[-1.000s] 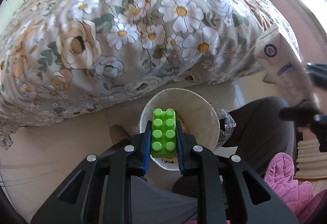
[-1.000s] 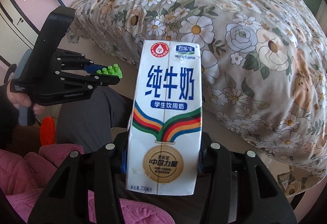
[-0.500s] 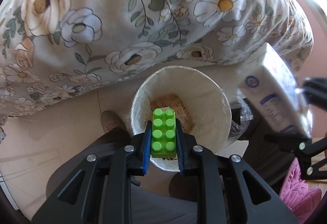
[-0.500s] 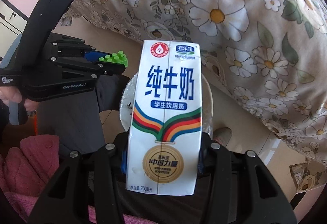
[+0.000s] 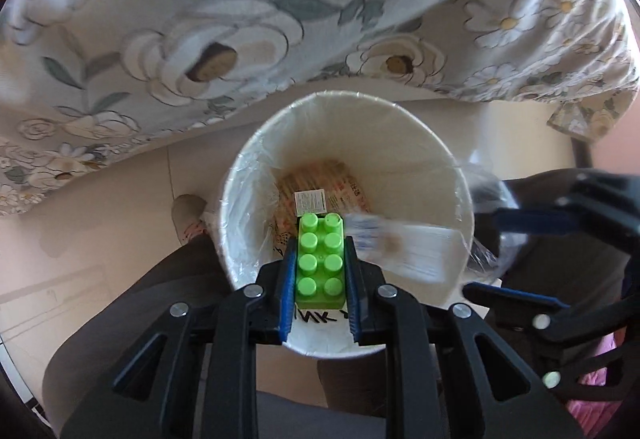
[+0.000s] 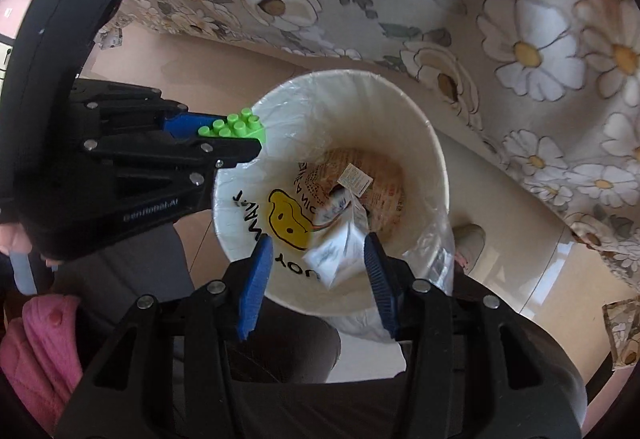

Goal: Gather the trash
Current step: 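Open the right gripper over the bin while the left opens to drop the green block, then raise both tools from the bin and reach back toward the bed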

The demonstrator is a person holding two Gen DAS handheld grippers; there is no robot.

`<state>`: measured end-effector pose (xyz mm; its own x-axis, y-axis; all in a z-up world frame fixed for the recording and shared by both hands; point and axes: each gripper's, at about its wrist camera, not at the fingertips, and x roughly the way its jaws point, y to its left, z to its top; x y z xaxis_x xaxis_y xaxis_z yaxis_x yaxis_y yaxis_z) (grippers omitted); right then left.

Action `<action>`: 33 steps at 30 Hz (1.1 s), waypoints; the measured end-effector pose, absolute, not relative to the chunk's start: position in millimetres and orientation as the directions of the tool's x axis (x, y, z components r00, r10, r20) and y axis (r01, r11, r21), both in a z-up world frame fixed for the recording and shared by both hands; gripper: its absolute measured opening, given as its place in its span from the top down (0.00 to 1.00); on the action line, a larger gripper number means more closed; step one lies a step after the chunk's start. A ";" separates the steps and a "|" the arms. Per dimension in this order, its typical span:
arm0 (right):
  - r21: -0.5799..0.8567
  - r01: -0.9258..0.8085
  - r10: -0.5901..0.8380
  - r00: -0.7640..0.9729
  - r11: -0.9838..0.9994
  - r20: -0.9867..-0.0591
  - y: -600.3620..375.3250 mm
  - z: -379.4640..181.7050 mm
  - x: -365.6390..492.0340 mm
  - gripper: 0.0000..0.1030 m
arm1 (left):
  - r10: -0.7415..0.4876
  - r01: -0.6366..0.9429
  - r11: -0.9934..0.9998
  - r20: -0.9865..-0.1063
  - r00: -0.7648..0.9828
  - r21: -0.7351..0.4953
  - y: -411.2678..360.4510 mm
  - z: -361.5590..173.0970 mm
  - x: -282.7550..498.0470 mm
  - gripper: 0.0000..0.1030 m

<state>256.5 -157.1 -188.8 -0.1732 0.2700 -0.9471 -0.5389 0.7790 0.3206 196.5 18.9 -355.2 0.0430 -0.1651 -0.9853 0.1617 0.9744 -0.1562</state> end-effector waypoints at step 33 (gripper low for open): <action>0.308 -0.437 0.189 -0.295 0.845 -0.937 -163.7 -273.0 267.7 0.63 | -0.122 0.063 0.989 -0.978 -0.168 -0.134 13.0 -449.2 204.9 0.31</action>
<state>267.7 -163.7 -273.0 -0.2948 0.1892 -0.9366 -0.4370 0.8450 0.3083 204.9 13.0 -449.2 -0.1678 -0.1217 -0.9783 0.0632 0.9890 -0.1338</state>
